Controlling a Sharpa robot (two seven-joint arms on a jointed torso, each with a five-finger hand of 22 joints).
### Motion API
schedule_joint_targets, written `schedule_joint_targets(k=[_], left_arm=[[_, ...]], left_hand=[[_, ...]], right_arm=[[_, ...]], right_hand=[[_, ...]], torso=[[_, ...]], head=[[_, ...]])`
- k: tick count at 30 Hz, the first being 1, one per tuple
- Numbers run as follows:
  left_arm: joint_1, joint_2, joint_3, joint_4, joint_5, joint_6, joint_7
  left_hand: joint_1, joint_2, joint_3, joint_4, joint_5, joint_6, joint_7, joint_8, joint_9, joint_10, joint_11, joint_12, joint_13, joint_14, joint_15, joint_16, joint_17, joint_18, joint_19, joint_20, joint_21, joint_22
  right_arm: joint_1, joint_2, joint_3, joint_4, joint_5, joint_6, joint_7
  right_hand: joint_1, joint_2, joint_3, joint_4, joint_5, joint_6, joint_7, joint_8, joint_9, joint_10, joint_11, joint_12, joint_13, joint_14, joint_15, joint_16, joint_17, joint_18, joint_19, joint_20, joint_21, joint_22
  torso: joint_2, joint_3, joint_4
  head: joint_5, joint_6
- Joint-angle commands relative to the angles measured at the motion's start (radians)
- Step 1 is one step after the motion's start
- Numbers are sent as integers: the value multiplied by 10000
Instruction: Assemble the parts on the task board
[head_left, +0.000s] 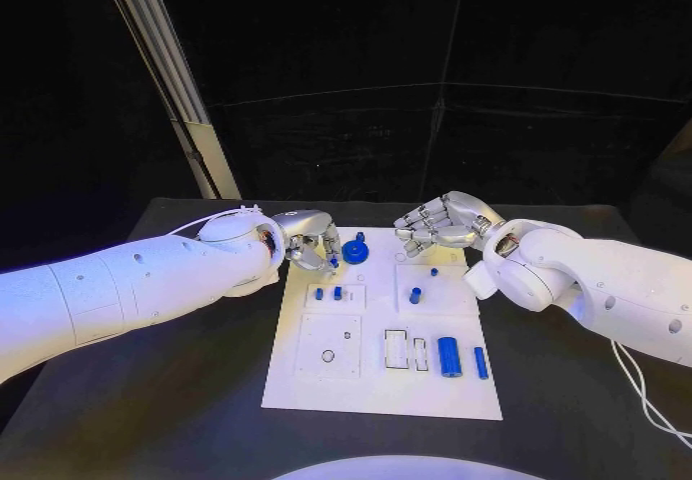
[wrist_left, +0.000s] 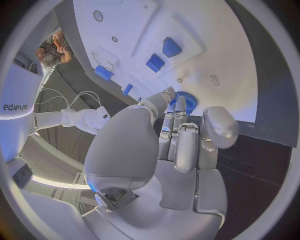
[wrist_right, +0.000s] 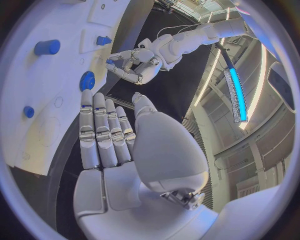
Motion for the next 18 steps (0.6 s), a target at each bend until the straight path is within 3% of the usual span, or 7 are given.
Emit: schedule_joint_targets(k=[1,18], left_arm=[[12,-22,11,-68,169,388,-154],[-88,220,3,-546,74,755,-124]], left_hand=[[-107,-36,-30,23,48,62,-5,-28,10,51,-2,-39,-7,364,-37,-10,-6,-144,13,-31,29,5],[-140,-64,-44,21,50,56,-8,-56,7,57,-2,-75,-8,353,-37,-30,-56,-132,-4,-32,-17,-43]], right_arm=[[14,9,4,5,-6,8,103],[12,45,4,-4,-6,24,117]], right_hand=[[-58,18,-4,-40,39,-48,7,-3,-4,-40,-8,37,-4,-52,10,3,-13,33,33,46,-39,-14],[-59,22,1,-42,42,-51,8,-3,-4,-47,-7,42,-4,-57,11,4,-16,33,37,47,-47,-20]], torso=[[16,-2,-15],[10,1,-25]], head=[[8,-7],[10,-65]])
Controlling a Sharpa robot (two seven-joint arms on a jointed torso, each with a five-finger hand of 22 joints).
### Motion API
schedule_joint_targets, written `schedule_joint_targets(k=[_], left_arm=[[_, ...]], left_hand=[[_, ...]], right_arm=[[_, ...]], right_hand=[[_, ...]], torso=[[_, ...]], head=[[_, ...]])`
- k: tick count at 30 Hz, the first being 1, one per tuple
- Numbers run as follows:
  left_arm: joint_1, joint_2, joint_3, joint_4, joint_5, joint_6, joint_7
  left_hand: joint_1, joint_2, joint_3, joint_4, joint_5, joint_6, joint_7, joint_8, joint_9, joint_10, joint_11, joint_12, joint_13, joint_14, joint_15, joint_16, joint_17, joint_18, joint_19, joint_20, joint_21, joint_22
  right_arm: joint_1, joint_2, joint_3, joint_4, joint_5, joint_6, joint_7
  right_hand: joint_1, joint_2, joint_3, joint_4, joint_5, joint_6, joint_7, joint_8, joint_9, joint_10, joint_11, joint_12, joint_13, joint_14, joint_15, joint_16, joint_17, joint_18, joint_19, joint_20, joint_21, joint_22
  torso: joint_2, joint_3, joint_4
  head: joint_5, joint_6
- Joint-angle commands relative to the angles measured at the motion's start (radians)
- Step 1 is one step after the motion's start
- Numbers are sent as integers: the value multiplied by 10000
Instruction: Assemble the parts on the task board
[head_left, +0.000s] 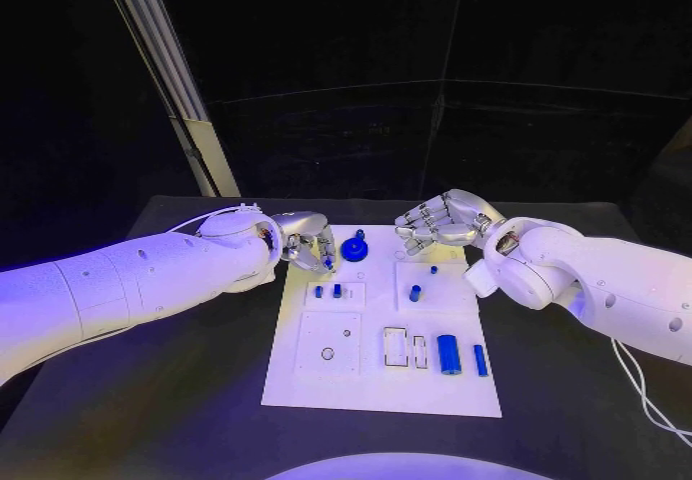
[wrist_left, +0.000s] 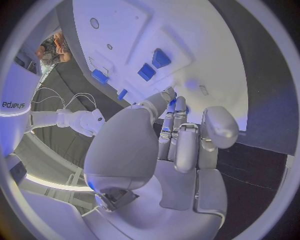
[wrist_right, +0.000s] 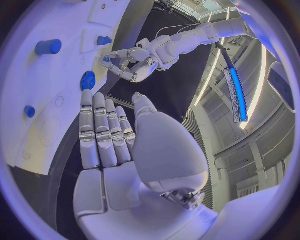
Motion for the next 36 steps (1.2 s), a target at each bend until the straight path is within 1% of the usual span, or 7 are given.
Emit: schedule_joint_targets(k=[1,4,9,26,30,33,36], left_arm=[[-21,48,6,-50,3,186,-3],[-43,91,5,-81,1,177,9],[-66,165,4,-114,-1,225,-16],[-83,378,-5,-279,-359,528,-196],[-82,414,-9,-286,-423,600,-216],[-82,431,-10,-286,-440,624,-223],[-82,440,-10,-279,-448,661,-241]], left_hand=[[-95,-17,-43,21,50,59,-5,-50,10,57,-2,-38,-9,354,-37,-30,-9,-132,-4,-33,-17,-22],[-96,-17,-43,21,50,57,-6,-53,10,58,-2,-41,-9,352,-37,-32,-14,-133,-4,-33,-15,-19],[-97,-17,-42,21,51,57,-6,-55,9,59,-3,-43,-9,352,-37,-32,-16,-133,-4,-33,-16,-19],[-101,-18,-41,16,49,47,-10,-72,7,59,-4,-60,-9,346,-36,-41,-35,-126,-17,-33,-46,-51],[-113,-23,-48,17,44,45,-13,-80,6,59,-2,-70,-9,339,-36,-52,-60,-124,-23,-33,-58,-62],[-113,-23,-48,17,44,45,-13,-80,6,59,-2,-70,-9,339,-36,-52,-60,-124,-23,-33,-58,-62],[-117,-21,-49,18,41,46,-16,-84,7,62,-4,-74,-8,337,-36,-55,-67,-125,-24,-32,-55,-56]], right_arm=[[15,29,5,9,-6,26,114],[14,43,5,3,-6,29,117],[14,52,5,-2,-6,35,118],[14,12,5,20,-33,54,104],[14,-3,5,27,-37,66,100],[14,-3,5,25,-38,88,107],[14,-3,5,25,-39,121,115]], right_hand=[[-59,22,1,-42,42,-52,7,-3,-4,-47,-7,43,-4,-57,11,4,-16,34,37,47,-47,-19],[-59,22,1,-42,42,-52,7,-3,-4,-47,-7,43,-4,-57,11,4,-16,34,37,47,-47,-19],[-59,22,1,-42,42,-52,7,-3,-4,-47,-7,43,-4,-57,11,4,-16,34,37,47,-47,-19],[-59,22,1,-42,42,-52,7,-3,-4,-47,-7,43,-4,-57,11,4,-16,34,37,47,-47,-19],[-60,24,5,-43,43,-54,8,-2,-3,-52,-6,48,-5,-59,12,6,-19,33,40,47,-54,-24],[-61,25,5,-43,43,-54,8,-2,-3,-52,-6,48,-4,-60,12,6,-19,33,41,48,-54,-24],[-63,25,4,-42,44,-54,9,-2,-3,-53,-6,49,-4,-60,12,6,-20,33,41,48,-56,-25]], torso=[[-5,1,1],[-4,-2,12],[-2,-4,5],[-4,8,3],[2,13,-10],[-2,2,3],[-3,5,11]], head=[[0,6],[-22,5],[-14,-4],[-38,-18],[-49,-10],[-61,-33],[-62,-32]])
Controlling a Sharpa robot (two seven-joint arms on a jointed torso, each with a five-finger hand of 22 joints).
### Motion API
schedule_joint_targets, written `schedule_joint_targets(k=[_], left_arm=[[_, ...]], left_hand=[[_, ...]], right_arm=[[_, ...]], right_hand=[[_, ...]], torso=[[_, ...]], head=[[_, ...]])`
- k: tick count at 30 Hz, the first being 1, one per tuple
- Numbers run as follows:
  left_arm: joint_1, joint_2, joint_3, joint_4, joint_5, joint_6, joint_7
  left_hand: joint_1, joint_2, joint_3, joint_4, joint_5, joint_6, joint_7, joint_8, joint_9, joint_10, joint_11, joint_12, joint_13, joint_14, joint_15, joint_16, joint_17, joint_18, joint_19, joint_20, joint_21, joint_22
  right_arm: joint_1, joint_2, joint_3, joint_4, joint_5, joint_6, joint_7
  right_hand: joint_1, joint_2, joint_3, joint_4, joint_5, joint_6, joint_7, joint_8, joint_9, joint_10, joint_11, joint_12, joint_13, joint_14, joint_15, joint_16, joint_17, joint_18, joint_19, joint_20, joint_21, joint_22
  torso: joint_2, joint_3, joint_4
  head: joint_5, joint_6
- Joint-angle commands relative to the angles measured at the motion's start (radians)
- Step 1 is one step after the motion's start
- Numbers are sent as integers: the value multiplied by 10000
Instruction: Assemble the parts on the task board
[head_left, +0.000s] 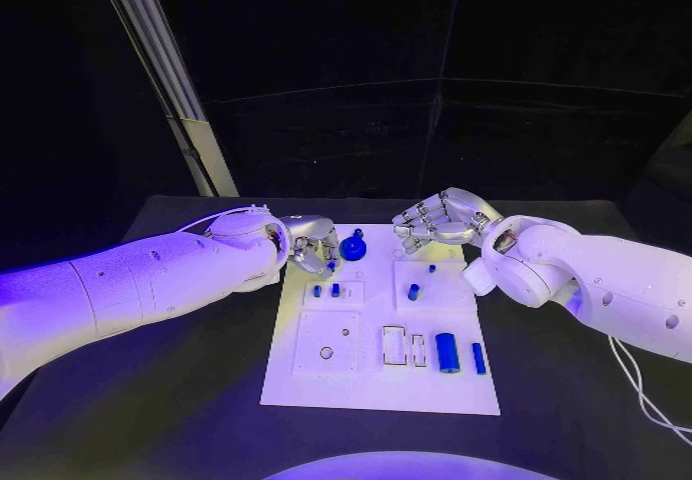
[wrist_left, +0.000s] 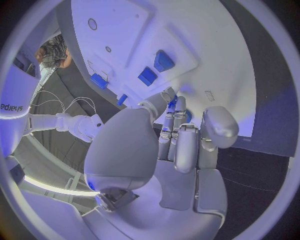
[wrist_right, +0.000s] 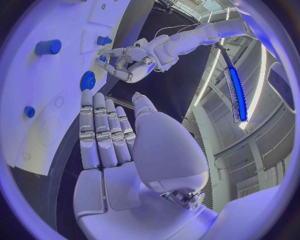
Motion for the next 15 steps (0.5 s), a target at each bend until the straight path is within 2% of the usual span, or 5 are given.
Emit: schedule_joint_targets(k=[1,11,15], left_arm=[[-11,16,-16,12,-160,293,-137],[-9,-24,-18,68,-234,240,-188],[-9,-23,-18,91,-265,133,-167]], left_hand=[[-120,-8,-46,18,40,62,-17,-45,9,75,-10,-35,-4,335,-38,-56,-20,-127,-24,-32,-51,3],[-127,4,-56,8,29,118,-40,-39,21,136,-33,-35,11,333,-51,-59,-28,-129,-27,-36,-38,26],[-136,-19,-70,-4,27,102,-33,-61,16,132,-30,-55,12,336,-53,-47,1,-130,-31,-39,-36,35]], right_arm=[[15,-2,5,23,-24,116,104],[15,6,5,-10,-24,126,128],[15,23,5,-34,-24,131,127]], right_hand=[[-64,26,5,-42,44,-54,9,-2,-4,-54,-5,50,-4,-60,12,6,-9,33,41,48,-56,-17],[-64,26,5,-42,44,-54,9,-2,-4,-54,-5,50,-4,-60,12,6,-9,33,41,48,-56,-17],[-64,26,5,-42,44,-54,9,-2,-4,-54,-5,50,-4,-60,12,6,-9,33,41,48,-56,-17]], torso=[[0,-2,8],[-6,-18,12],[-3,-10,7]], head=[[-1,-6],[-5,-14],[1,-16]])
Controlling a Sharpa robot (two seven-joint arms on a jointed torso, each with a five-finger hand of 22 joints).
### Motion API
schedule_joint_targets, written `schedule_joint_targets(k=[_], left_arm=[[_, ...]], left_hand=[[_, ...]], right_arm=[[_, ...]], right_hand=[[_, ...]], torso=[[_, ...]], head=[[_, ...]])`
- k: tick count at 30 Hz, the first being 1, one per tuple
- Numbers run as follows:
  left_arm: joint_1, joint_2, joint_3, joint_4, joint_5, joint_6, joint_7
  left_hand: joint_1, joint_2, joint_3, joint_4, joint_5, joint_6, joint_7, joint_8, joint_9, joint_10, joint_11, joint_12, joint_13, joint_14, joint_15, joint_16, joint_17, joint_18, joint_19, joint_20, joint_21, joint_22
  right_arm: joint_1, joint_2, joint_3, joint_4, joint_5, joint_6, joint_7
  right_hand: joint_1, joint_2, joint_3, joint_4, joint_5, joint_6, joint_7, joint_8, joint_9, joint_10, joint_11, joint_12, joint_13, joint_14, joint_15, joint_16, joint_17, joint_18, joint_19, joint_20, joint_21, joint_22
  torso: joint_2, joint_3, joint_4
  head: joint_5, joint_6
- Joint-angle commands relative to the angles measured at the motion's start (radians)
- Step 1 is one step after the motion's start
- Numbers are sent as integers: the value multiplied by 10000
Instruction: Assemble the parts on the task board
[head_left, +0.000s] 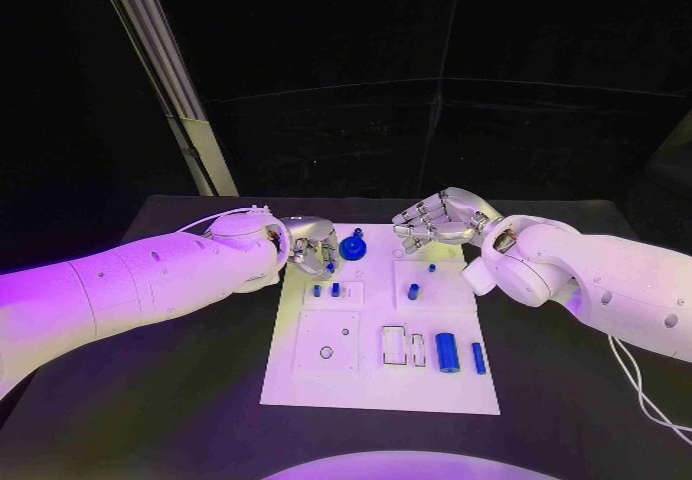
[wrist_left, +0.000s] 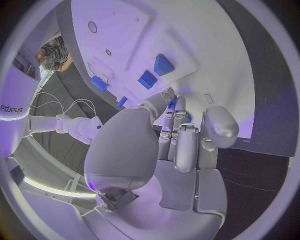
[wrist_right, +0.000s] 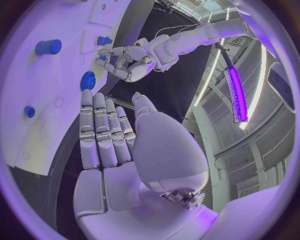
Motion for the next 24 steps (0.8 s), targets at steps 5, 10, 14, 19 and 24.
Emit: schedule_joint_targets(k=[5,10,14,19,24], left_arm=[[-1,-2,-7,40,-148,-105,-34],[0,-2,-7,27,-146,-127,-14],[1,-5,-7,12,-136,-100,-24],[2,-11,-8,6,-129,-31,-53],[2,-11,-8,-4,-127,96,-108]], left_hand=[[-218,-79,-82,-15,35,-172,111,-233,-42,-204,97,-287,-39,312,24,-74,-51,-133,-67,-5,-85,-14],[-349,-222,-125,-14,36,-538,236,-538,-65,-619,265,-635,-73,272,162,-116,-169,-108,-158,94,-278,-194],[-415,-320,-165,-21,30,-698,291,-704,-56,-853,352,-826,-70,217,229,-181,-331,-59,-266,162,-522,-434],[-443,-362,-196,-23,28,-733,324,-759,-51,-912,382,-879,-63,194,254,-205,-391,-47,-295,192,-580,-483],[-446,-366,-204,-25,32,-732,344,-775,-46,-930,395,-897,-59,187,265,-209,-403,-37,-312,205,-620,-520]], right_arm=[[15,38,4,-26,-18,100,117],[14,51,3,-38,-18,104,112],[14,53,3,-45,-18,99,110],[14,47,2,-46,-18,95,109],[13,39,2,-44,-18,81,109]], right_hand=[[-64,25,5,-42,44,-55,9,-2,-3,-54,-5,50,-5,-60,12,6,-10,33,41,48,-56,-9],[-64,25,5,-42,44,-55,9,-2,-3,-54,-5,50,-5,-60,12,6,-10,33,41,48,-56,-9],[-76,29,4,-35,48,-58,11,-2,-4,-59,-3,54,-5,-64,14,7,-12,32,43,49,-63,-14],[-81,30,4,-33,50,-59,12,-2,-4,-62,-2,56,-5,-65,15,8,-13,32,43,50,-66,-16],[-82,30,4,-32,50,-60,12,-2,-4,-62,-2,56,-5,-66,15,8,-14,32,43,50,-66,-16]], torso=[[0,3,-1],[1,4,0],[2,8,0],[-4,8,-9],[-6,10,-2]], head=[[11,5],[9,-8],[12,-15],[15,-15],[5,-12]])
